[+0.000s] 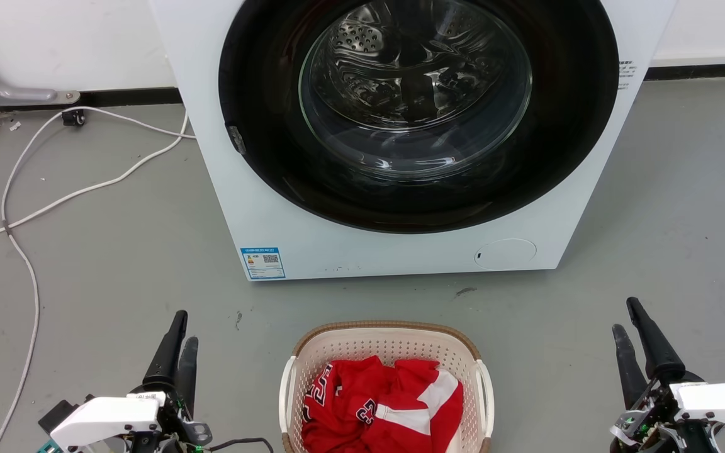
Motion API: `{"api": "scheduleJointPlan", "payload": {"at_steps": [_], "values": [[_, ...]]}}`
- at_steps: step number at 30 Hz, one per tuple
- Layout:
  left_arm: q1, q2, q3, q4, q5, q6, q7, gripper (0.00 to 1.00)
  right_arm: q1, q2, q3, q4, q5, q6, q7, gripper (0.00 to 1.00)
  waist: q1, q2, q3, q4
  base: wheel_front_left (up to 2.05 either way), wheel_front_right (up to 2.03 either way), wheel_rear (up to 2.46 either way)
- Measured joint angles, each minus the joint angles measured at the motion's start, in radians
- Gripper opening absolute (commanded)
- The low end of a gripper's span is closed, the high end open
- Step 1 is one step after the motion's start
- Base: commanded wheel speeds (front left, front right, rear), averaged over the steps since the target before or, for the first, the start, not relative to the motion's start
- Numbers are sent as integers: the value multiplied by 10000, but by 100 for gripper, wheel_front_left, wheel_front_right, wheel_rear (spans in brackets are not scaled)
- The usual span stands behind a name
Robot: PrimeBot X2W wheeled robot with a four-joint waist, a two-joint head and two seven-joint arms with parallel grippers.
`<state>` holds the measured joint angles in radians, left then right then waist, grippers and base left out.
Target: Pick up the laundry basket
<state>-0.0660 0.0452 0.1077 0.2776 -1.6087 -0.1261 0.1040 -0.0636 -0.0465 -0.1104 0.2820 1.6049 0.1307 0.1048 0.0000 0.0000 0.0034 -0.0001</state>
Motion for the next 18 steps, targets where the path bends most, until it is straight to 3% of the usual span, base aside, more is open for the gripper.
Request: {"api": "scheduleJointPlan", "payload": {"at_steps": [8, 18], "values": [[-1, 0, 40, -291, 1007, 2, -393, 100, 5, 2, 36, -311, -1241, 0, -389, 100, 0, 0, 10, -2, 0, 0, 0], [0, 0, -111, -890, 2986, 284, -840, 100, 47, 2, 270, -957, -3695, 0, -830, 100, 0, 0, 23, -3, 0, 0, 0]]}}
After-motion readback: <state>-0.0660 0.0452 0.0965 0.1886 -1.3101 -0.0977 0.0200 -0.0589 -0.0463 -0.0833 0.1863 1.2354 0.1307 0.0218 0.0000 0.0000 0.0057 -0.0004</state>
